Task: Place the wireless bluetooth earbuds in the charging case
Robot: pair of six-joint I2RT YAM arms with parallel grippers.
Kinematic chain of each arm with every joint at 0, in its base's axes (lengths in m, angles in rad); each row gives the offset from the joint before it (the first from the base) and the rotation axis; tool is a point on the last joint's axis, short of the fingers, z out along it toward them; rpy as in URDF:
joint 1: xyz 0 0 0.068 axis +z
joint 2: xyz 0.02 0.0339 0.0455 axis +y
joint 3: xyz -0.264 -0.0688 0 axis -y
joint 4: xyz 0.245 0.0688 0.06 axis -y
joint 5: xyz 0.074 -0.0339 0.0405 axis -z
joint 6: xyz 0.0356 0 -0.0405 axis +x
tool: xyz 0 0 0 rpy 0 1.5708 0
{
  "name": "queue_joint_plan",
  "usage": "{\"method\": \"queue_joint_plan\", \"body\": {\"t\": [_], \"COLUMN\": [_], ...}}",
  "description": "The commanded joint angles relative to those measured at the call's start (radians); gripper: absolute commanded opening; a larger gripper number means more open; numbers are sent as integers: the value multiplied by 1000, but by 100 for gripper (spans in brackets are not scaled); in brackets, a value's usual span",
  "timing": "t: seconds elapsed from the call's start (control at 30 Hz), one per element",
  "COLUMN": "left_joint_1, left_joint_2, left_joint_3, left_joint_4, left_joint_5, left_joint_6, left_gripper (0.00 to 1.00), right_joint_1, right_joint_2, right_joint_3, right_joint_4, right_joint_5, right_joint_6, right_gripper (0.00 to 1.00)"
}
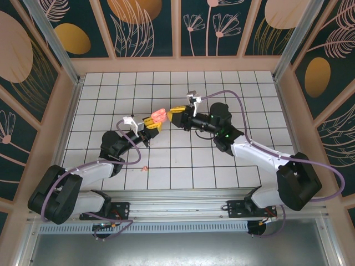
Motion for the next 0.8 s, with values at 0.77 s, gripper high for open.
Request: {"method": "queue_joint_plan", "body": {"t": [0.77], "left_joint_1": [-6], "left_joint_2": [-14], "left_joint_3": [46], "left_joint_4": [13], "left_joint_5": [24], "left_joint_6": [3], "left_gripper": [15], "right_joint_1": [44], "right_joint_2": [70], "right_joint_3": [124], "right_joint_4": [-122], "right_joint_5": [16], "right_joint_6": [-103], "right_gripper": [29]}}
